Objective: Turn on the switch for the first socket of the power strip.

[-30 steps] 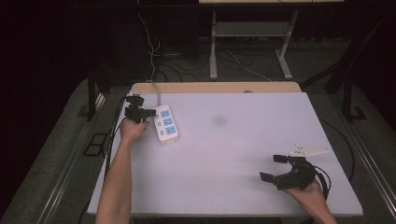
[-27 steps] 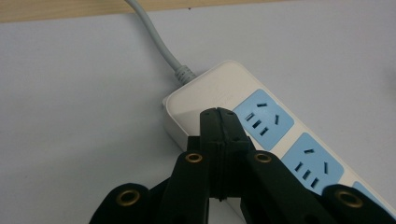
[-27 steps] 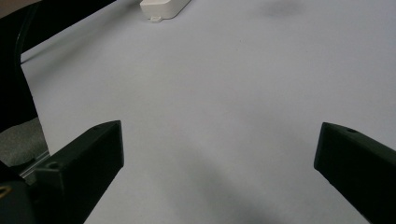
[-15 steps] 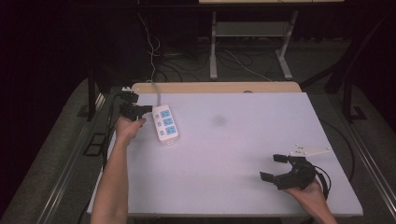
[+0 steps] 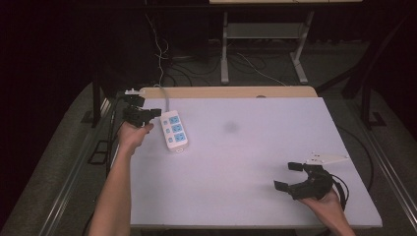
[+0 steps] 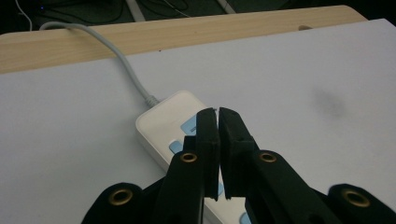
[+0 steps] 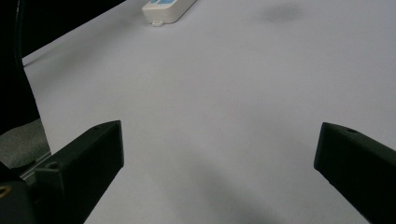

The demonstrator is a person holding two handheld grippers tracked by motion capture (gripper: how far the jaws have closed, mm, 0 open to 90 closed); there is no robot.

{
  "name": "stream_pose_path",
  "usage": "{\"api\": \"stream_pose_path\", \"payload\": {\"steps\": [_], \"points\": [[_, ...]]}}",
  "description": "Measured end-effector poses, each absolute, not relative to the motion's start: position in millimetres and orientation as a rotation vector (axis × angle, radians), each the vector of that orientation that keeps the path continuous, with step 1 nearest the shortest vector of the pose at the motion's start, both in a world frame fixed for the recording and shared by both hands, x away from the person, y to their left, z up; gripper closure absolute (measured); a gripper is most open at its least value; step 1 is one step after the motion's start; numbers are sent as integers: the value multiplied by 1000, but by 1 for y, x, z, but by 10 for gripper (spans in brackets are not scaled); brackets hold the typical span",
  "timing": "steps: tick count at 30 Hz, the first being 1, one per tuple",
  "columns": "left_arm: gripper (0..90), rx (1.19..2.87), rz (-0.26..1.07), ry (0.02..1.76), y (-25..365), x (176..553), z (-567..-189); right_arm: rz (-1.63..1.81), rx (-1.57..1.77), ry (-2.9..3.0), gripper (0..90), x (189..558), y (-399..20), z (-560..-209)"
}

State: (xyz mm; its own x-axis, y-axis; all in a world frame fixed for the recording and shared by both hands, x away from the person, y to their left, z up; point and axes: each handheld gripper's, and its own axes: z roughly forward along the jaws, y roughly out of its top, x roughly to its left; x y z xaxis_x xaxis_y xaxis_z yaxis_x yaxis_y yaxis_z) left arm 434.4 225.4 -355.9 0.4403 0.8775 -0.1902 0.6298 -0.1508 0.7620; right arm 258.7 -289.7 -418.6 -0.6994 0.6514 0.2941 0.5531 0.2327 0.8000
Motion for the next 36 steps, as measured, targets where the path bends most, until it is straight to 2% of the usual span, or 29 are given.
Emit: {"api": "stream_pose_path", "payload": {"steps": [3, 7, 14, 17, 29, 36], "points": [[830, 1873, 388, 1258, 223, 428, -349, 1480, 1170, 2384, 12, 259, -290, -418], [706, 1857, 364, 1227, 222, 419, -341, 1483, 1168, 2381, 12, 258, -290, -418], [330, 1819, 341, 1195, 222, 401, -331, 1489, 1166, 2374, 12, 258, -291, -417], [199, 1806, 323, 1169, 224, 393, -329, 1488, 1167, 2372, 12, 258, -291, -417], [9, 1764, 295, 1094, 225, 356, -332, 1485, 1167, 2372, 12, 258, -291, -417], [0, 1769, 280, 1041, 220, 337, -340, 1487, 1169, 2370, 12, 258, -291, -417]]}}
